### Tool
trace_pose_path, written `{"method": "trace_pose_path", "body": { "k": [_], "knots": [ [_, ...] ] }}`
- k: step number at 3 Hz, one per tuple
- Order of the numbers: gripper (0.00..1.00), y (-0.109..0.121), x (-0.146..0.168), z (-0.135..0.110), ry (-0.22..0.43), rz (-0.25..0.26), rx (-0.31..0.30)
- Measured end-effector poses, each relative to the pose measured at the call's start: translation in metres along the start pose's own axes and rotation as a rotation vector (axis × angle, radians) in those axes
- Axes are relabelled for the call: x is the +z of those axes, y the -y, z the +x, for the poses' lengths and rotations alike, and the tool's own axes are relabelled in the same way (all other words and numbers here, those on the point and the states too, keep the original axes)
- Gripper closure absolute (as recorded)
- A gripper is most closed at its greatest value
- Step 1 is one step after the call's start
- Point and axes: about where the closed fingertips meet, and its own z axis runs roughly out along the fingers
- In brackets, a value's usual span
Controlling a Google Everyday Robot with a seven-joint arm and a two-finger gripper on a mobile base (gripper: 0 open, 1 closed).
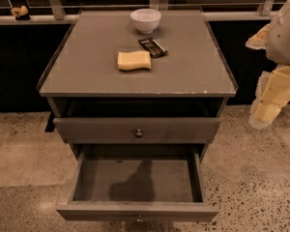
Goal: Place sponge into middle drawer
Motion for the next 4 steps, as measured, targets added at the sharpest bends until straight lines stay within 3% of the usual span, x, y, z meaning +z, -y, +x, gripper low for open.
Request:
{"method": "trace_pose_path", "body": {
  "k": [1, 2, 4],
  "knots": [
    [0.0, 0.001, 0.0, -0.001, 0.003, 0.003, -0.003],
    [0.0, 0.024, 0.019, -0.021, 0.047, -0.012, -0.062],
    [0.0, 0.101, 0.083, -0.084, 0.094, -0.048, -0.138]
  ]
}}
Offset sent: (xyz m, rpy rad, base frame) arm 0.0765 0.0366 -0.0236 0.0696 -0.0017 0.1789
